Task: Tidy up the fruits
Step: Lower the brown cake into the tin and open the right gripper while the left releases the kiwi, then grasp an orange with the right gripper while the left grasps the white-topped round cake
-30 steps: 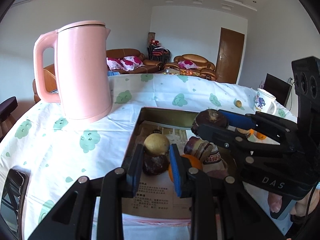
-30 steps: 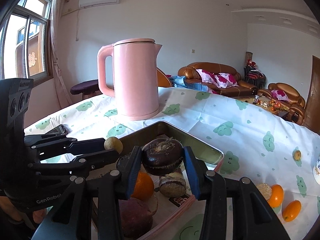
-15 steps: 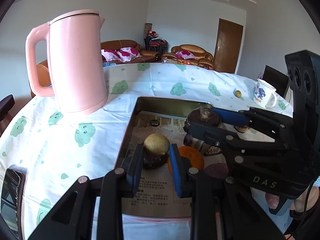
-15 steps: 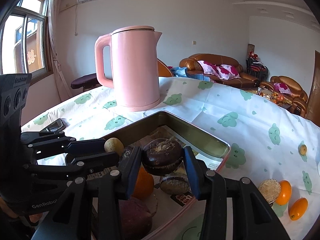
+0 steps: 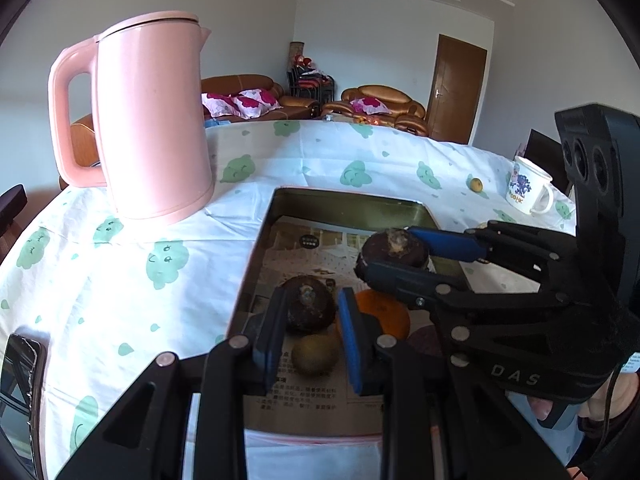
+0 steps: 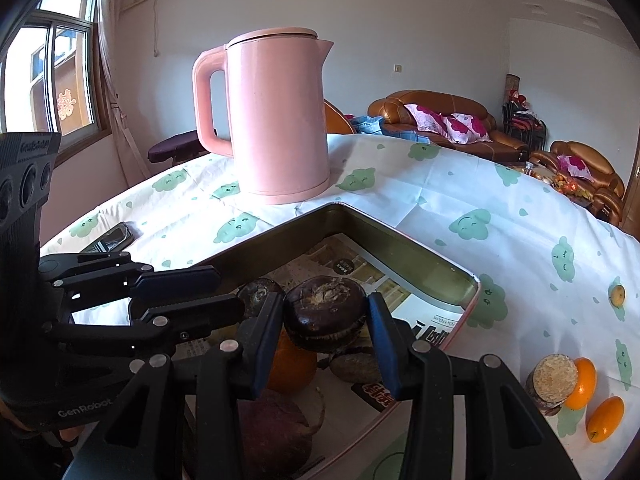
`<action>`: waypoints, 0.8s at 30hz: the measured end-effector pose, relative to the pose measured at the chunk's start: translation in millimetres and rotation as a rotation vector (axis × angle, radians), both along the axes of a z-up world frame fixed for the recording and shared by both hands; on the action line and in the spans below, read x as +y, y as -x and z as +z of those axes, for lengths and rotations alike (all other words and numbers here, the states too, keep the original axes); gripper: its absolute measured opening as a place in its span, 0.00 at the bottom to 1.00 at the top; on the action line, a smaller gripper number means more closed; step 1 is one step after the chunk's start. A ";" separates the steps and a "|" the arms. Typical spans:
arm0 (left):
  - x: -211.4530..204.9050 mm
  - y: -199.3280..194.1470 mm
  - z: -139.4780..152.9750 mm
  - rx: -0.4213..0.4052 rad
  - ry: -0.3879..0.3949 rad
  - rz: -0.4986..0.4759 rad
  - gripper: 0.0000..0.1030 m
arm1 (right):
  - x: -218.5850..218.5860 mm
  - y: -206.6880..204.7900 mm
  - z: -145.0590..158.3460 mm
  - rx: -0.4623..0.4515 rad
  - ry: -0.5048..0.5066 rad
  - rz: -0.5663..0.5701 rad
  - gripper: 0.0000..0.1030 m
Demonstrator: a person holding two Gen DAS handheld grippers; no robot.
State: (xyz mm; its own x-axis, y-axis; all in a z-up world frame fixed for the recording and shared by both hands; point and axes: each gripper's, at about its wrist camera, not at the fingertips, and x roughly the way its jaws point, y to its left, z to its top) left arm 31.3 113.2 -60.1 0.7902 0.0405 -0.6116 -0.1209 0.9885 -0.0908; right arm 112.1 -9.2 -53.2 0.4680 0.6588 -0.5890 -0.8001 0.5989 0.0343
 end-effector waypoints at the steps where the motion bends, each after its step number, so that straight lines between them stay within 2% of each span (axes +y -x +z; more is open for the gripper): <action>1: 0.0 -0.1 0.0 -0.002 0.000 0.000 0.27 | -0.4 0.2 0.2 0.000 -0.002 0.002 0.44; 4: -0.6 1.1 1.3 -0.011 -0.008 0.003 0.29 | -2.8 -0.4 0.5 0.006 -0.010 -0.004 0.49; 6: -0.4 2.8 2.3 -0.019 -0.011 0.009 0.40 | -5.5 -2.2 0.6 0.013 -0.018 -0.013 0.51; 11: 4.7 12.7 7.6 -0.074 0.003 0.041 0.87 | -17.5 -0.1 5.6 -0.002 -0.058 -0.043 0.57; 13: 6.0 15.2 9.1 -0.089 0.036 0.029 0.94 | -23.3 4.8 9.2 -0.022 -0.069 -0.045 0.57; 18: 0.2 17.6 13.4 -0.115 0.130 -0.038 0.97 | -55.5 14.2 22.8 -0.091 -0.098 -0.084 0.58; 22: -19.4 22.2 28.1 -0.173 0.111 -0.034 0.97 | -101.1 7.6 32.8 -0.105 -0.141 -0.165 0.59; 24: -26.9 23.8 36.7 -0.202 0.110 -0.017 1.00 | -124.6 1.5 35.1 -0.120 -0.145 -0.222 0.66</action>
State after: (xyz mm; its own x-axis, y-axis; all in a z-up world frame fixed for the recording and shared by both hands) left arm 7.5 86.3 -23.4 0.8970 -0.0325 -0.4408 -0.0724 0.9730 -0.2191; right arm 110.6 -133.8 -18.2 0.6706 0.6059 -0.4281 -0.6535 0.7556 0.0457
